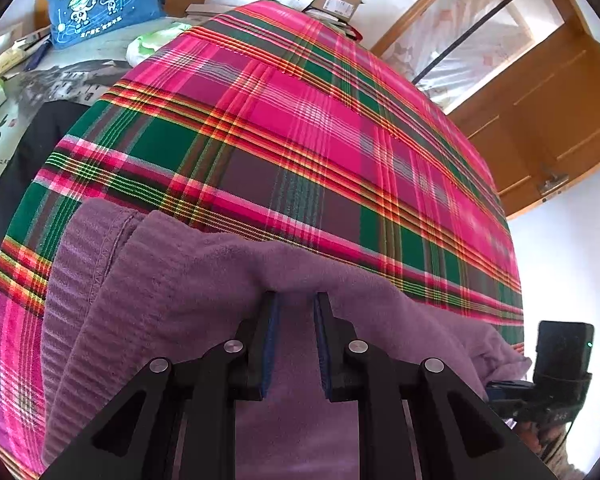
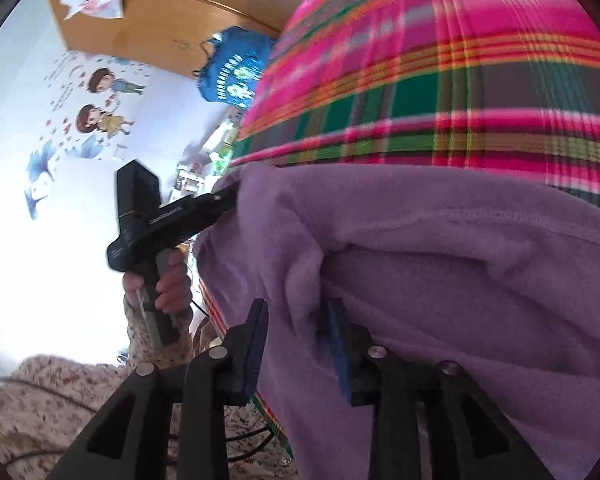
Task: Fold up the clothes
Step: 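Grasp the folded purple garment edge with the right gripper and lift it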
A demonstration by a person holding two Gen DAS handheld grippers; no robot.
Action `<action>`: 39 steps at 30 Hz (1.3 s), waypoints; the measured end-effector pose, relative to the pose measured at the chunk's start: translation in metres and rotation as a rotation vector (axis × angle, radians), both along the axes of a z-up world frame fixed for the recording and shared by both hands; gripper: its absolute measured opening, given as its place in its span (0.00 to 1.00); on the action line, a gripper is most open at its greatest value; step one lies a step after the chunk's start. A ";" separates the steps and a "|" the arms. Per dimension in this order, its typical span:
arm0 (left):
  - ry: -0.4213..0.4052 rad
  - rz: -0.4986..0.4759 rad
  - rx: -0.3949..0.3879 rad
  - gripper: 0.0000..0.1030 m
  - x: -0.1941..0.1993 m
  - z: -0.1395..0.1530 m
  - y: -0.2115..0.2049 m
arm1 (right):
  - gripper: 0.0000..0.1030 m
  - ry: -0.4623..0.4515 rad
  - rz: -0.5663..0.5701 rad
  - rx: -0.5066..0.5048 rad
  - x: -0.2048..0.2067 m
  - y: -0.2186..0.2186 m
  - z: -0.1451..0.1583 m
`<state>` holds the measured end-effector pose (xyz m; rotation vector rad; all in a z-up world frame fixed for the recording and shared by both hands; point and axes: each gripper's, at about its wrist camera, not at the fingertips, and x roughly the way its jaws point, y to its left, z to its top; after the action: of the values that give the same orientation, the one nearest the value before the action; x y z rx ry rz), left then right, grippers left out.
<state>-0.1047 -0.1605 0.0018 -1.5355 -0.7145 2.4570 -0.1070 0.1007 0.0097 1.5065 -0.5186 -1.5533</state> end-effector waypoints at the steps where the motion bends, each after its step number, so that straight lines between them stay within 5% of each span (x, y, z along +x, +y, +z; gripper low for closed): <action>1: 0.000 0.001 0.002 0.18 0.000 0.000 0.000 | 0.32 -0.011 0.011 0.002 -0.001 -0.005 -0.002; 14: 0.008 0.000 0.025 0.18 0.001 -0.001 -0.003 | 0.37 -0.020 0.069 -0.041 -0.006 -0.038 -0.007; 19: 0.011 0.000 0.029 0.18 0.001 -0.002 -0.003 | 0.38 0.005 0.005 -0.088 -0.008 -0.043 -0.006; 22: 0.013 0.000 0.030 0.18 0.001 -0.002 -0.003 | 0.39 0.062 -0.036 -0.075 -0.005 -0.044 -0.002; 26: 0.014 -0.003 0.034 0.18 0.001 -0.002 -0.004 | 0.39 0.284 -0.082 0.009 0.007 -0.043 0.021; 31: 0.018 -0.003 0.038 0.18 0.001 -0.003 -0.004 | 0.40 0.402 -0.180 -0.031 0.007 -0.026 0.042; 35: 0.020 -0.001 0.040 0.18 0.001 -0.003 -0.005 | 0.43 0.369 -0.140 -0.020 0.007 -0.028 0.036; 39: 0.021 -0.001 0.042 0.18 0.001 -0.004 -0.005 | 0.43 0.220 -0.043 0.011 0.005 -0.038 0.013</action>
<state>-0.1033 -0.1652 -0.0020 -1.4921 -0.7560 2.4378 -0.1019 0.0631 0.0227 1.3194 -0.4174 -1.7330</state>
